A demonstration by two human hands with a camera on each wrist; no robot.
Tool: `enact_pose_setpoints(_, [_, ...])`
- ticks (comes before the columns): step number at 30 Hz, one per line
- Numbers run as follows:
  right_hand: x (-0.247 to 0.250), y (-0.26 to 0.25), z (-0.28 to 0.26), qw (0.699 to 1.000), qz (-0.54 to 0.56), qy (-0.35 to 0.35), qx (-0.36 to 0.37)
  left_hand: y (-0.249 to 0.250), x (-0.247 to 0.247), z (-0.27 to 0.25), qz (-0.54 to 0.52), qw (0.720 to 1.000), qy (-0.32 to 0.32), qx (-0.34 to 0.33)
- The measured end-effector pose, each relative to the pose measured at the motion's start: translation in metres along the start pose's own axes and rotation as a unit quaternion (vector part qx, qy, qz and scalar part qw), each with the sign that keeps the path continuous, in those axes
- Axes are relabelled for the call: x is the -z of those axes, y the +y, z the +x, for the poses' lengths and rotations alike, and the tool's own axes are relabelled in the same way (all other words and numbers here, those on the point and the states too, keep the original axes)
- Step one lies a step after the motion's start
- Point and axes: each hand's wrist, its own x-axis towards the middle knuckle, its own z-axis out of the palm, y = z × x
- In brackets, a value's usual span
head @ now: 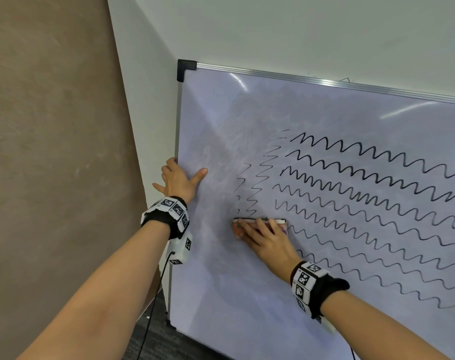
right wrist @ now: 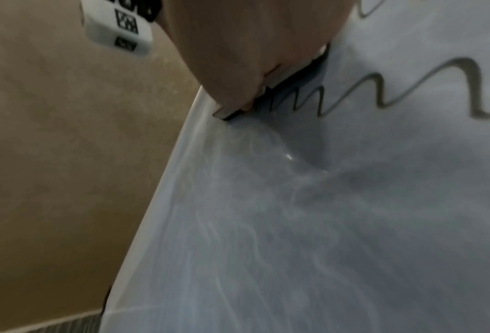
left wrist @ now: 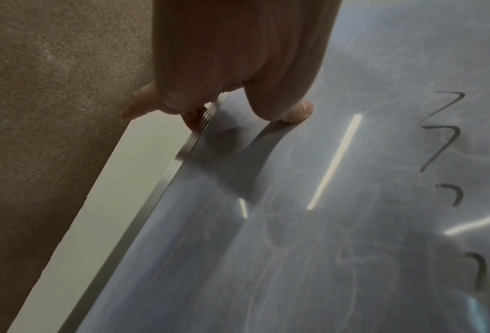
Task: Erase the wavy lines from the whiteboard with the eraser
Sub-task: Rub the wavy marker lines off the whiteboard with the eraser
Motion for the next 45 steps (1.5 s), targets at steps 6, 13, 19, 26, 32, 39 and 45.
enact_pose_setpoints(6, [-0.003,-0.01,-0.023,0.999,0.009,-0.043,0.028,0.0,0.0,-0.001,0.0,1.0,-0.002,0.002])
enact_pose_setpoints(13, [0.018,0.033,0.01,0.991,0.003,0.042,-0.131,0.0,-0.001,-0.001,0.0,1.0,0.001,0.003])
enact_pose_setpoints(19, [0.002,0.007,-0.023,0.999,0.004,-0.007,-0.043,0.0,0.0,0.0,0.002,1.0,0.001,0.008])
enact_pose_setpoints(26, [0.023,0.035,0.011,0.983,0.014,0.048,-0.177,0.001,-0.001,-0.001,0.001,1.0,0.004,0.01])
enact_pose_setpoints(32, [0.007,0.009,0.002,0.998,0.002,0.042,-0.037,0.003,0.001,-0.003,0.003,1.0,-0.001,0.012])
enact_pose_setpoints(39, [0.023,0.031,0.035,0.993,-0.009,0.06,-0.098,0.003,0.0,-0.002,0.001,1.0,0.005,0.01])
enact_pose_setpoints(45, [0.012,0.007,0.028,0.996,-0.007,0.062,-0.063,0.003,0.001,-0.004,0.006,1.0,0.003,0.013])
